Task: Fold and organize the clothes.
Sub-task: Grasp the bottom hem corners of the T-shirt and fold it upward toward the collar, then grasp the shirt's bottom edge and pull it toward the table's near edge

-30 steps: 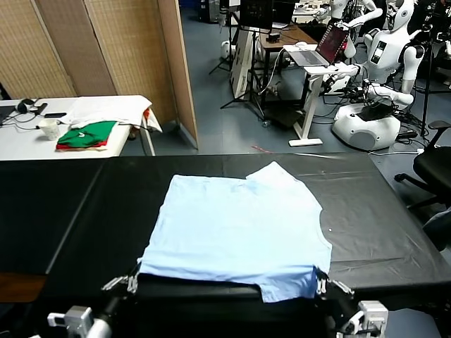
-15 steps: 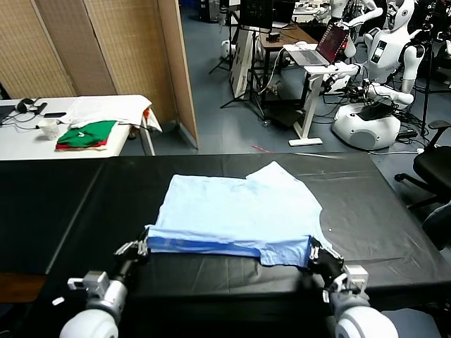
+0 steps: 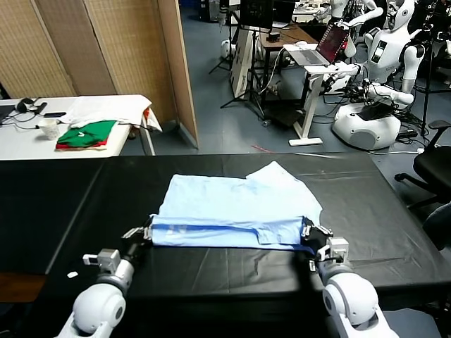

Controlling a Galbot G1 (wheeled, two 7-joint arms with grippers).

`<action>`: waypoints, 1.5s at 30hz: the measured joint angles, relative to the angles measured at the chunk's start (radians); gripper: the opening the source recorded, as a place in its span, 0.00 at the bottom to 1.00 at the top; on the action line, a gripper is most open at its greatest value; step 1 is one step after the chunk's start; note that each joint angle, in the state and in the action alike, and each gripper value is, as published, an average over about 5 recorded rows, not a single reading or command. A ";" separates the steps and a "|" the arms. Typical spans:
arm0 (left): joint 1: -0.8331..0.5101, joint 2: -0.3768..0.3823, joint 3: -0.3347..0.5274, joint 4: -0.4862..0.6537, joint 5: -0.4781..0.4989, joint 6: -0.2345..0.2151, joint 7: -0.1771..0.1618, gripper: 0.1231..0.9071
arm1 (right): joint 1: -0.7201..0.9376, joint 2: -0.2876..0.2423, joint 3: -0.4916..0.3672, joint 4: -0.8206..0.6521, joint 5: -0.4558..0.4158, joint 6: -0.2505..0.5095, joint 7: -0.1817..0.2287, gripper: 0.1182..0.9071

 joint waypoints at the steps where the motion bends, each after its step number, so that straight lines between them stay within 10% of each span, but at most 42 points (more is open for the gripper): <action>1: -0.001 0.000 0.001 0.001 0.000 0.004 0.000 0.03 | -0.002 0.000 0.002 0.003 0.005 -0.001 -0.008 0.05; 7: 0.005 -0.002 -0.010 -0.012 -0.001 0.027 -0.003 0.09 | -0.042 -0.013 0.032 0.054 0.023 -0.009 -0.049 0.43; 13: 0.033 -0.008 -0.032 -0.041 0.008 0.058 -0.006 0.52 | -0.137 -0.043 0.082 0.142 0.049 -0.013 -0.060 0.88; 19: 0.086 -0.015 -0.052 -0.083 0.003 0.099 0.006 0.93 | -0.226 -0.061 0.134 0.171 0.067 -0.005 -0.059 1.00; 34: 0.129 -0.035 -0.054 -0.086 -0.034 0.119 0.009 0.98 | -0.315 -0.048 0.174 0.160 0.070 0.010 -0.066 0.81; 45: 0.134 -0.027 -0.051 -0.075 0.001 0.113 0.012 0.20 | -0.303 -0.067 0.169 0.156 0.067 0.005 -0.068 0.12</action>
